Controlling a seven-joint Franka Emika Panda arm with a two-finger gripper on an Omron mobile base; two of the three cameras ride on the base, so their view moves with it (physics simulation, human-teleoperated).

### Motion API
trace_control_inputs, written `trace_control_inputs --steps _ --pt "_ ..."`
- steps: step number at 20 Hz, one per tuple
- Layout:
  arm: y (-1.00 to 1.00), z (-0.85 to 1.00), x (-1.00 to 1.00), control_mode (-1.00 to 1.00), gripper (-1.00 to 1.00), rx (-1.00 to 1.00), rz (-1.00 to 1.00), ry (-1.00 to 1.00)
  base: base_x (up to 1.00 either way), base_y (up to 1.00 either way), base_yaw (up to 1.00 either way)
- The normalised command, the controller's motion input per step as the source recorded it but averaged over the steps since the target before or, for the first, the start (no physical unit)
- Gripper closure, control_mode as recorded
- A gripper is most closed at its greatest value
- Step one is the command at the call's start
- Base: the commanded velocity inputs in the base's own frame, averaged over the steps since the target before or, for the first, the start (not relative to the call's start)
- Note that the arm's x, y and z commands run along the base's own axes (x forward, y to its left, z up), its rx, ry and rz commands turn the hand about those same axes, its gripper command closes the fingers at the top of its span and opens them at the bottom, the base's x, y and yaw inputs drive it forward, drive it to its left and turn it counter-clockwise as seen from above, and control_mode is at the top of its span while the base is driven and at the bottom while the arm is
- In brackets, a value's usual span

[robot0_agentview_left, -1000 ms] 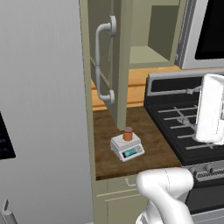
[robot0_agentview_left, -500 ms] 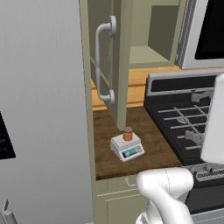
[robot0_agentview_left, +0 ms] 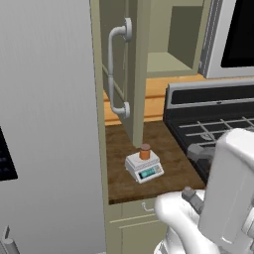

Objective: Pick the jam and place it on the digital scale for weighing, and close the cabinet.

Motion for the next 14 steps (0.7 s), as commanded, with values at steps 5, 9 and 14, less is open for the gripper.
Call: trace_control_inputs --steps 5,9,14 --pt "0.92 -0.63 0.5 -1.0 -1.0 -0.08 -0.37 -0.18 0.0 0.0 0.0" --pt "0.29 -0.46 0.72 -1.0 -1.0 0.0 -0.35 -0.28 0.0 0.0 0.0" --pt "0.11 -0.48 0.79 -1.0 -1.0 0.0 -0.14 -0.08 0.0 0.0 0.0"
